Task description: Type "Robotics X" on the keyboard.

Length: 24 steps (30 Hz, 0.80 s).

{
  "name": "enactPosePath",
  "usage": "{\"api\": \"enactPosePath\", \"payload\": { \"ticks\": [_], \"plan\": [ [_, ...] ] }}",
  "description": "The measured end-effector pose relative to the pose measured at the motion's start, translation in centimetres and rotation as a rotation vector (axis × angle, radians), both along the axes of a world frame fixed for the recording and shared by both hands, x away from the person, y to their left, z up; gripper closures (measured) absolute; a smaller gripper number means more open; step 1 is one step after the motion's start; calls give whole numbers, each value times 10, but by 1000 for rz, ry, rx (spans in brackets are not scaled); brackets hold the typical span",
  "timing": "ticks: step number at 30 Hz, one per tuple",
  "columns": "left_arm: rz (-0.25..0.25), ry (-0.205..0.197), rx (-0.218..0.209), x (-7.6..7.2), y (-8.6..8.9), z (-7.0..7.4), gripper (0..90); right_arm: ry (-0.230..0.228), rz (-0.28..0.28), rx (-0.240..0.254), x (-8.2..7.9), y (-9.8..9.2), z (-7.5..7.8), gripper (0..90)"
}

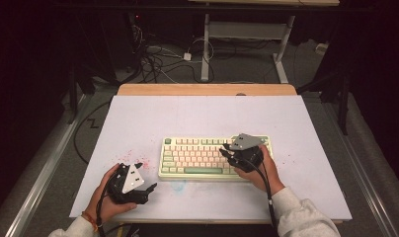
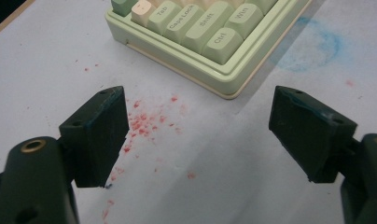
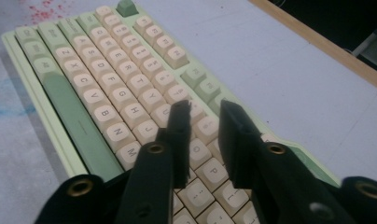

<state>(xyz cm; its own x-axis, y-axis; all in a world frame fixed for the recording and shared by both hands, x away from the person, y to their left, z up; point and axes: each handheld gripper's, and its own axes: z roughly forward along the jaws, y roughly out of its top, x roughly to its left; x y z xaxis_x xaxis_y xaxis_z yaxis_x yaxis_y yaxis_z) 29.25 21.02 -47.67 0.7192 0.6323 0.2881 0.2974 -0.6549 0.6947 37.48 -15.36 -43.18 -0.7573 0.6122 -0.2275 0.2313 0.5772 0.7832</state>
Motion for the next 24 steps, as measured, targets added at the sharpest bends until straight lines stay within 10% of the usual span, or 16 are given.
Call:
{"api": "enactPosePath", "payload": {
  "ticks": [13,24],
  "plan": [
    [17,1,-15,0,1,1,217,-119,-42,65,-22,-19,11,358],
    [23,0,-14,0,0,1,217,-174,-108,93,-40,-44,12,292]
  ]
}}
